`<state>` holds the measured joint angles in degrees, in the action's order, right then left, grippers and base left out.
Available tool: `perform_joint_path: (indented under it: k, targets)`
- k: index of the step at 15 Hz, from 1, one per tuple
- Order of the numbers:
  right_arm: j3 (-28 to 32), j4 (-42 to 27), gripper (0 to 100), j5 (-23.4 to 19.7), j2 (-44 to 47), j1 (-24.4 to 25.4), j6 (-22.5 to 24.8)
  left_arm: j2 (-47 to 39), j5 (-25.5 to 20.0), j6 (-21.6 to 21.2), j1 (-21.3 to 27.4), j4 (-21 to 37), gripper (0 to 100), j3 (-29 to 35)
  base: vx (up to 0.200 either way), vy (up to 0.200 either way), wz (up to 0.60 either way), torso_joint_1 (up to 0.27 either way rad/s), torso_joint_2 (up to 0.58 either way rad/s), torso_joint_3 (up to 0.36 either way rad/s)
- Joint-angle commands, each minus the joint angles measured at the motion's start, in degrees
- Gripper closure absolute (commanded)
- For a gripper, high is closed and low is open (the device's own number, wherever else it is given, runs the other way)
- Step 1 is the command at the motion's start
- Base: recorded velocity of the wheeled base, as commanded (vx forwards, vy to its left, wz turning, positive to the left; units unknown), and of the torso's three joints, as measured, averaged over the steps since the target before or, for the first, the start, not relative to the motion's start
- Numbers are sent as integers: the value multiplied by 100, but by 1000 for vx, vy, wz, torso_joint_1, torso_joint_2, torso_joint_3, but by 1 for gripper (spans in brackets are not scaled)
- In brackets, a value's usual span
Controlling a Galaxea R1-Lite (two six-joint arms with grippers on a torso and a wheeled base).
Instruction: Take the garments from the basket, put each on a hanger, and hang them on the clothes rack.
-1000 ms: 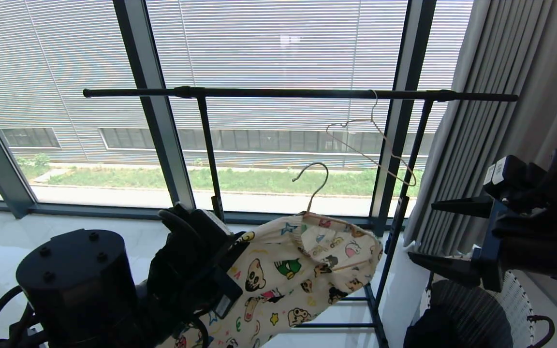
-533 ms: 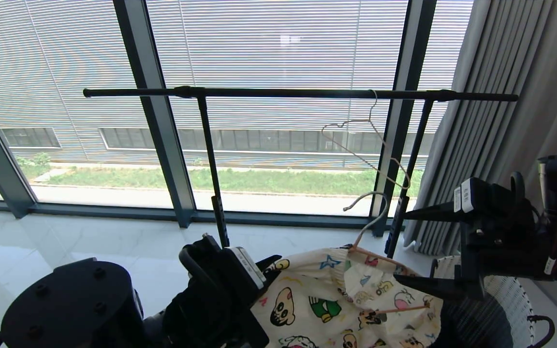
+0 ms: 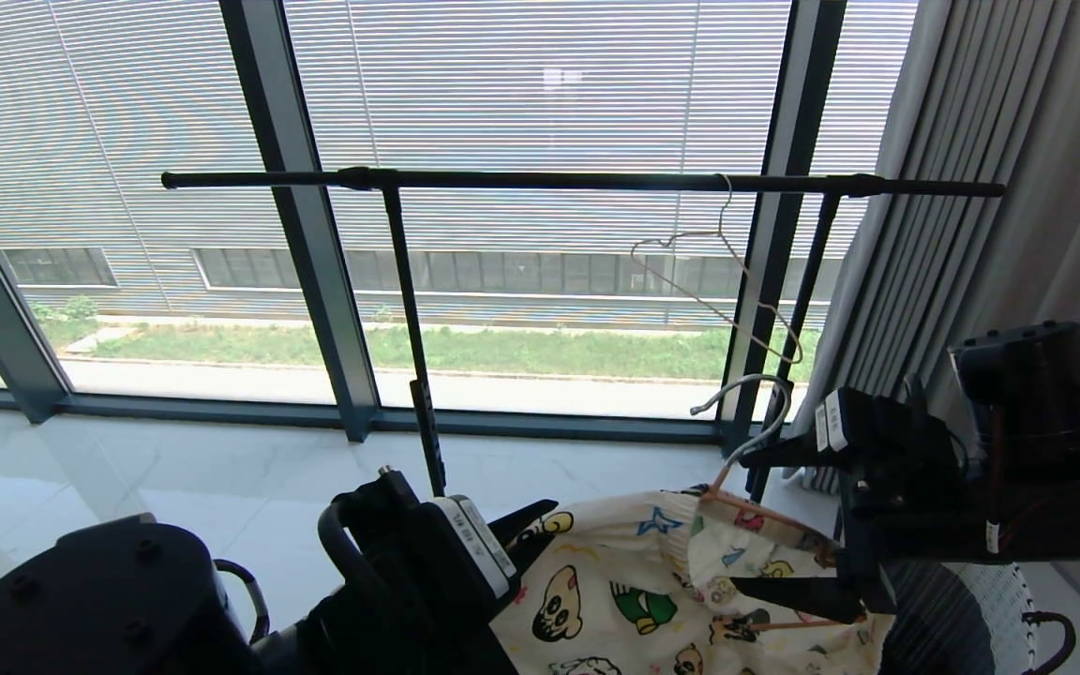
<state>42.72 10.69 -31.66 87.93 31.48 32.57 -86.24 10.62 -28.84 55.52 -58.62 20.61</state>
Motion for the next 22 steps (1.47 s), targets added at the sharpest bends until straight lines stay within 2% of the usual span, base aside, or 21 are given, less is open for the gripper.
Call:
perform_joint_path:
  k: [1,5,6,10,13,15,16,18,20,22]
  targets:
    - [0,12,0,11,198,16,-5,19,2,1,3,0,100,4,0,0,0,0,0,0]
    - [9,12,0,19,268,16,-5,19,2,10,3,-9,100,4,0,0,0,0,0,0]
    - [9,21,100,19,268,16,-5,19,2,10,3,-9,100,4,0,0,0,0,0,0]
    - [17,73,100,37,304,16,3,19,2,1,3,-97,100,4,0,0,0,0,0,0]
    - [9,399,100,37,172,16,12,10,2,1,3,-97,100,-40,0,0,0,0,0,0]
    - [9,627,100,2,40,8,267,2,2,54,12,-105,100,-84,0,0,0,0,0,0]
    - [9,654,100,-7,22,-1,337,-7,2,63,12,-105,0,-93,0,0,0,0,0,0]
    - [0,803,100,-42,-145,-27,575,19,54,98,-76,-105,0,-93,0,0,0,0,0,0]
    - [0,1049,100,-68,-171,-168,645,72,415,81,-173,-105,0,-242,0,0,0,0,0,0]
    - [-9,1190,100,-86,-171,-388,707,397,467,63,-375,-105,0,-673,0,0,0,0,0,0]
